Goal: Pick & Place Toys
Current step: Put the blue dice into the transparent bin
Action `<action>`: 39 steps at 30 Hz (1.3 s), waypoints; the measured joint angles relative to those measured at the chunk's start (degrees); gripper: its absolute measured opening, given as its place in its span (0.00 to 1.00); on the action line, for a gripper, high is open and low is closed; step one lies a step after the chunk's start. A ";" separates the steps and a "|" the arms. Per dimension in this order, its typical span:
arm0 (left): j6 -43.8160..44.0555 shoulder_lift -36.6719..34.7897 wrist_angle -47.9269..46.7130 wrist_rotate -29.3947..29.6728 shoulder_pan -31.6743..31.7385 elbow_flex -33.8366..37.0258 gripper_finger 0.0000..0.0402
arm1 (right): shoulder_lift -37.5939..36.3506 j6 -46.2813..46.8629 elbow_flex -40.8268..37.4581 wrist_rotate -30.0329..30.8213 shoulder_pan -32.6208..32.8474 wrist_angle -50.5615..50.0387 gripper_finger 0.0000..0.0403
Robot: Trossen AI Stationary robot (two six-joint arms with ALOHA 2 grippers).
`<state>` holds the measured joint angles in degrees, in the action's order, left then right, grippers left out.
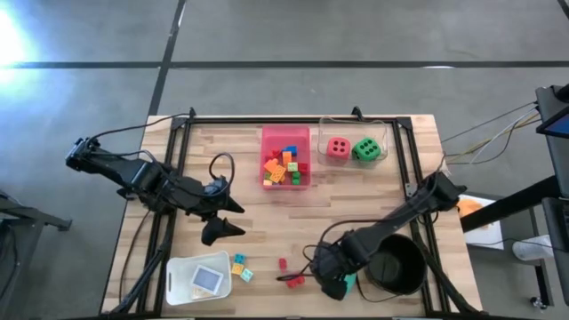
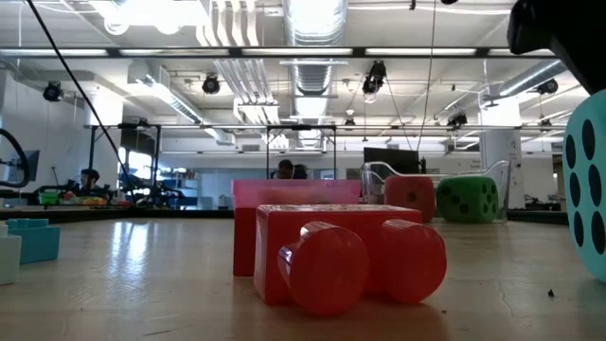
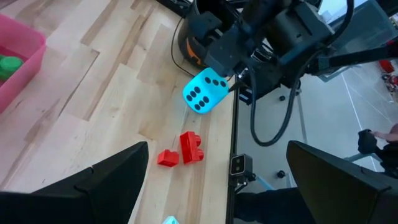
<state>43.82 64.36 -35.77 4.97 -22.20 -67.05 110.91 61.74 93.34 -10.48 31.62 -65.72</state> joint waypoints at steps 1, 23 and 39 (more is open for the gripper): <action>0.05 0.00 0.00 0.00 0.00 0.00 0.97 | -0.03 -0.55 0.02 0.95 0.10 -0.15 0.95; 0.14 -0.02 -0.02 -0.02 0.00 0.00 0.96 | -3.59 -15.06 -10.55 -3.66 -2.48 8.18 0.95; 1.28 0.00 0.00 -0.28 0.00 0.00 0.97 | -5.45 -14.41 -23.70 -15.73 -5.03 29.45 0.95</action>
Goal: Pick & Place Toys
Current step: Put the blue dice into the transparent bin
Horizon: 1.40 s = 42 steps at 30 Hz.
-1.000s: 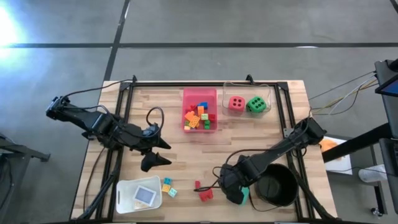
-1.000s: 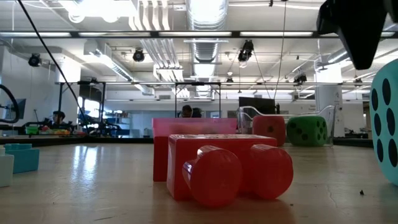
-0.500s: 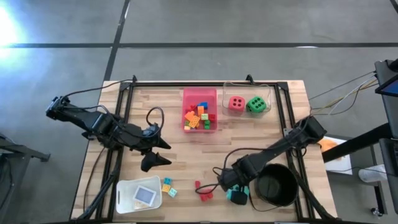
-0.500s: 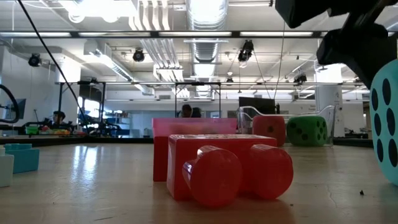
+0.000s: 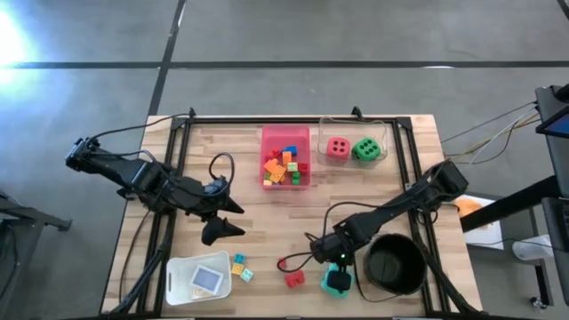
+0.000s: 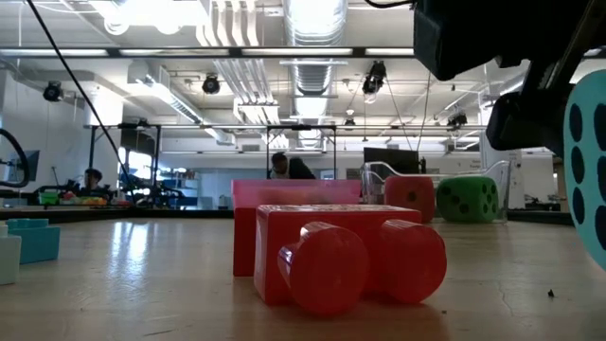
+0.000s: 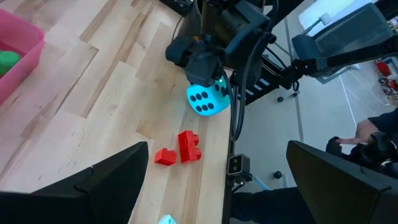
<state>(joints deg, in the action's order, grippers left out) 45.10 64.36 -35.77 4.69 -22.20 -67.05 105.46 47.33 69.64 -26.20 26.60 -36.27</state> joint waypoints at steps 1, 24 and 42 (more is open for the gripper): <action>0.01 0.00 -0.01 -0.16 0.00 0.00 0.97 | -0.04 0.41 -0.41 0.01 -0.01 0.75 0.95; -0.07 0.00 -0.02 -0.20 0.00 -0.02 0.97 | -0.64 6.70 -0.89 -0.71 0.10 3.43 0.50; 1.41 0.00 0.01 -0.20 0.02 -0.02 0.97 | -14.03 10.90 -0.78 9.98 -3.71 -0.37 0.37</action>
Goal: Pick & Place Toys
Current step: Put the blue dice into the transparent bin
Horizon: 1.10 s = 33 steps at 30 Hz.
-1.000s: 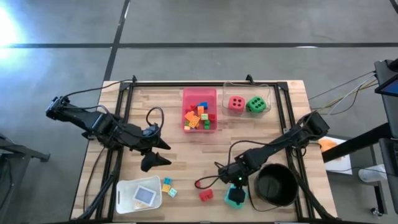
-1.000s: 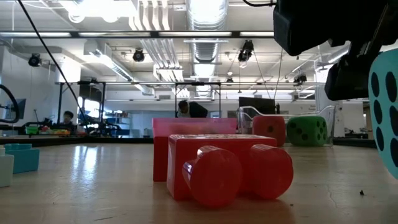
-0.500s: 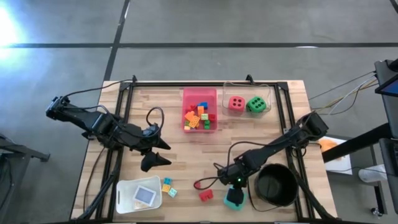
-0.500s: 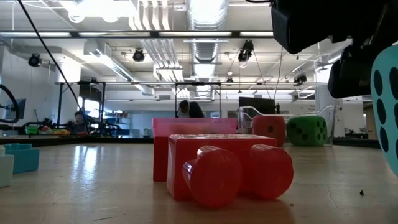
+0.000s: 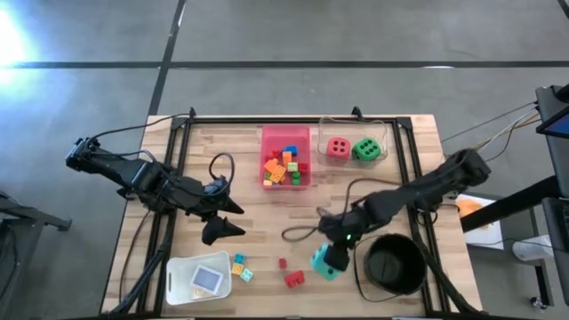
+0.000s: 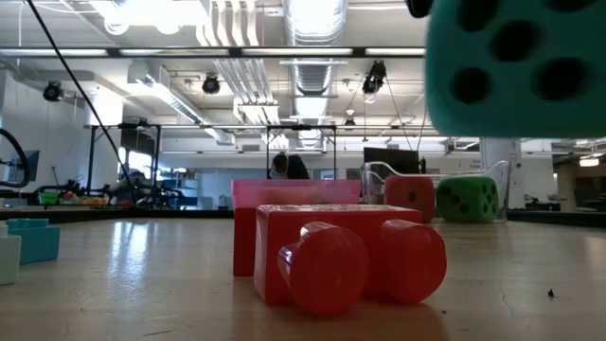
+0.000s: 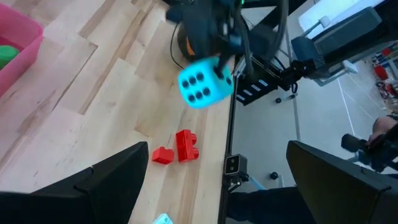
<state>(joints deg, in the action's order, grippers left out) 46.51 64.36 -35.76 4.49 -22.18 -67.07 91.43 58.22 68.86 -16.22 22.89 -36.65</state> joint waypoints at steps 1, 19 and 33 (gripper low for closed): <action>0.10 0.00 0.04 -0.02 0.00 0.00 0.97 | -1.35 0.18 0.00 1.31 -0.60 -1.18 0.36; 2.07 -0.02 0.37 0.02 0.13 -0.04 0.97 | -20.40 -11.59 -0.09 14.97 -23.81 -11.57 0.18; 5.52 -0.02 0.23 1.51 0.16 -0.04 0.97 | -20.76 -19.53 -0.09 14.75 -37.04 -15.95 0.03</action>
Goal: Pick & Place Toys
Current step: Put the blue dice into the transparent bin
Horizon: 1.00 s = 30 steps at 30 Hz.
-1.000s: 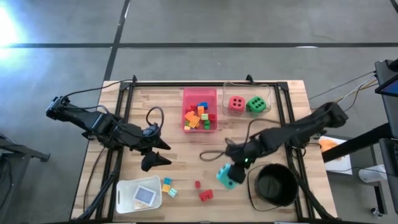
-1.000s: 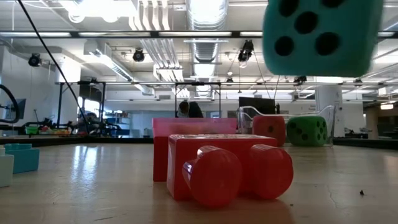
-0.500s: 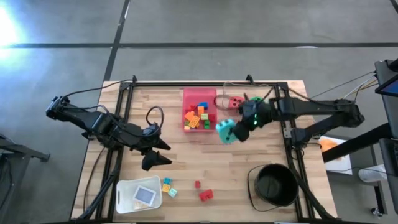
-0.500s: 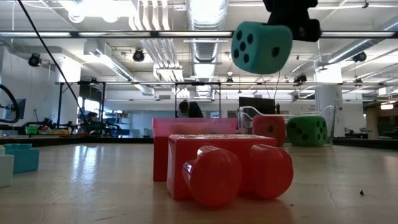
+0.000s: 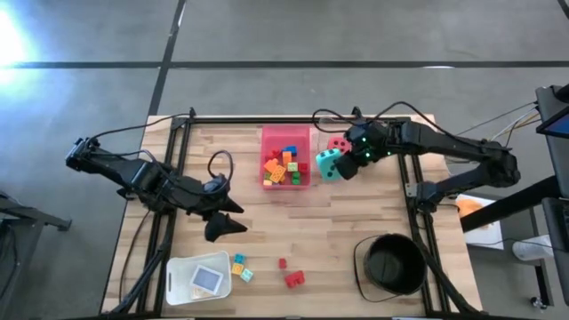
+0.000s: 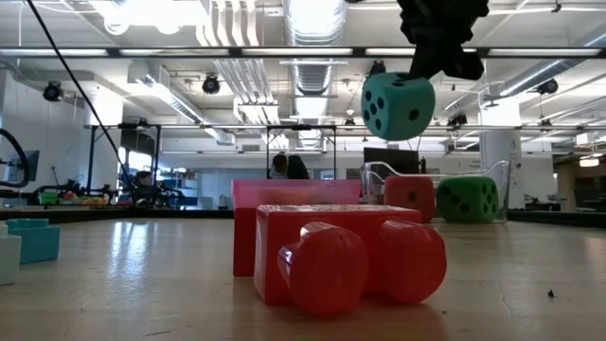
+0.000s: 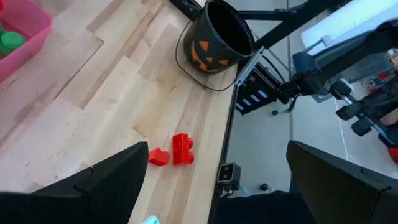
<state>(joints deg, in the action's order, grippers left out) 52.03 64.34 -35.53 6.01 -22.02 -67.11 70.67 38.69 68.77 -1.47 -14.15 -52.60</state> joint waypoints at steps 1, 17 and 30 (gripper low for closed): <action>0.32 0.02 -0.02 0.10 0.00 0.00 0.97 | 0.02 -0.16 0.00 -0.01 -0.38 -0.62 0.03; 0.49 0.00 -0.04 0.69 0.02 0.00 0.96 | 0.01 0.20 -0.87 1.77 -2.12 -2.78 0.02; 0.50 0.02 -0.33 0.70 0.02 0.00 0.97 | 0.01 0.13 -1.70 0.03 -4.37 -3.21 0.02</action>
<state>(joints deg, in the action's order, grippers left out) 52.53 64.35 -35.86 6.71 -22.00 -67.11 70.67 38.83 67.07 -1.44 -18.51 -55.81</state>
